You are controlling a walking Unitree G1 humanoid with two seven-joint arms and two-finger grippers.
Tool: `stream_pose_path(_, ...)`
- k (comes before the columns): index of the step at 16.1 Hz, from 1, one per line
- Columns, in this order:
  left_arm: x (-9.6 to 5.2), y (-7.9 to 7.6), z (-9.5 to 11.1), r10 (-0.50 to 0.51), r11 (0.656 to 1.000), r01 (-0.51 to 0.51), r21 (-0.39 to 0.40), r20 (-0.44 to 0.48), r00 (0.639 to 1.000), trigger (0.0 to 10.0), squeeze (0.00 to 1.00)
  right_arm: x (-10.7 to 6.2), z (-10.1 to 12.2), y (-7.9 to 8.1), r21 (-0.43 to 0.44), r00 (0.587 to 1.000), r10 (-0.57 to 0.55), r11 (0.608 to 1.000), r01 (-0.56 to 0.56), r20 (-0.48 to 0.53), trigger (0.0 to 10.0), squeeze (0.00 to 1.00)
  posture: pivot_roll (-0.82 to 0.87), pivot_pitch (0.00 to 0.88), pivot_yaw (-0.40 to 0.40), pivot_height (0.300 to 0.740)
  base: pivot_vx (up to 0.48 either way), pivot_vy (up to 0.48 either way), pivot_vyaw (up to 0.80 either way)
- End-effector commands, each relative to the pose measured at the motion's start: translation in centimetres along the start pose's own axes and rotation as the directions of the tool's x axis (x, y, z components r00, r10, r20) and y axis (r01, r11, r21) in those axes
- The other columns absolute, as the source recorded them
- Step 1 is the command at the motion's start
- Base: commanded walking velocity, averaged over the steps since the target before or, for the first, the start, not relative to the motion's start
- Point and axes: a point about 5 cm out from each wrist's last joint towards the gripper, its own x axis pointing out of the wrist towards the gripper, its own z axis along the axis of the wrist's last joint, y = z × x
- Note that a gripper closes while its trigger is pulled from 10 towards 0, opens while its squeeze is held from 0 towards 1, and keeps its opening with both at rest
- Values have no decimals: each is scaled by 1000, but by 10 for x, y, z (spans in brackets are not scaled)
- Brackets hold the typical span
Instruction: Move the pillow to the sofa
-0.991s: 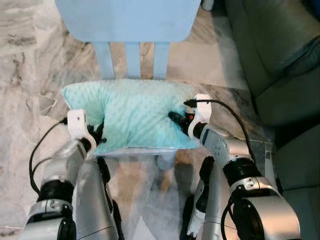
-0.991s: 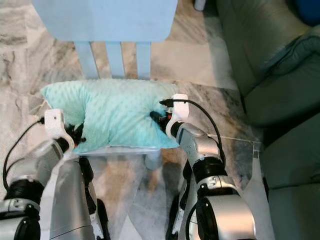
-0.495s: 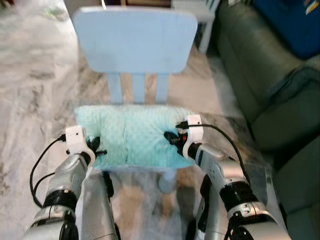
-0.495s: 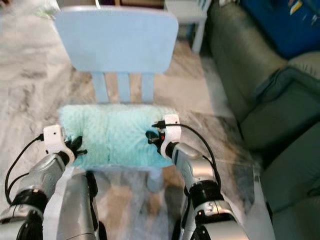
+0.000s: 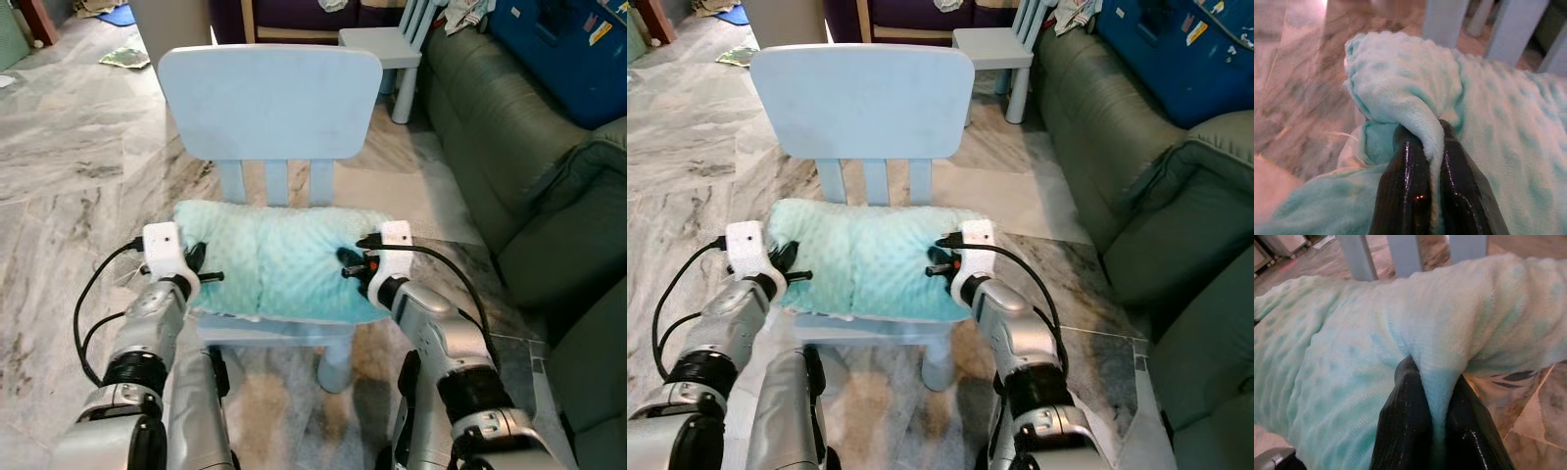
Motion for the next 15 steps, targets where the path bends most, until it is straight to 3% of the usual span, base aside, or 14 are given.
stream_pose_path(1,-3,-4,9,-21,999,19,36,64,998,0,0,-8,15,-5,-24,994,-31,999,34,104,0,0,-51,0,21,456,0,0,0)
stream_pose_path(4,-15,-11,2,-63,997,59,52,75,995,0,0,-28,18,-16,-34,974,-102,993,111,201,0,0,-48,0,43,456,0,0,0)
stream_pose_path(7,-27,-18,-4,-80,996,76,53,78,994,0,0,-50,8,-28,-35,957,-202,976,214,206,0,0,-44,0,54,456,0,0,0)
stream_pose_path(8,-27,-18,-2,-74,996,70,49,90,993,0,0,-54,9,-29,-43,952,-211,973,226,223,0,0,-50,0,56,456,0,0,0)
stream_pose_path(12,-33,-36,28,-160,978,126,163,215,963,0,0,-63,16,-27,-99,934,-222,961,258,281,0,0,-80,0,46,456,0,0,0)
stream_pose_path(15,-35,-45,34,-140,982,102,157,256,957,0,0,-64,26,-23,-135,926,-216,954,268,309,0,0,-88,0,34,456,0,0,0)
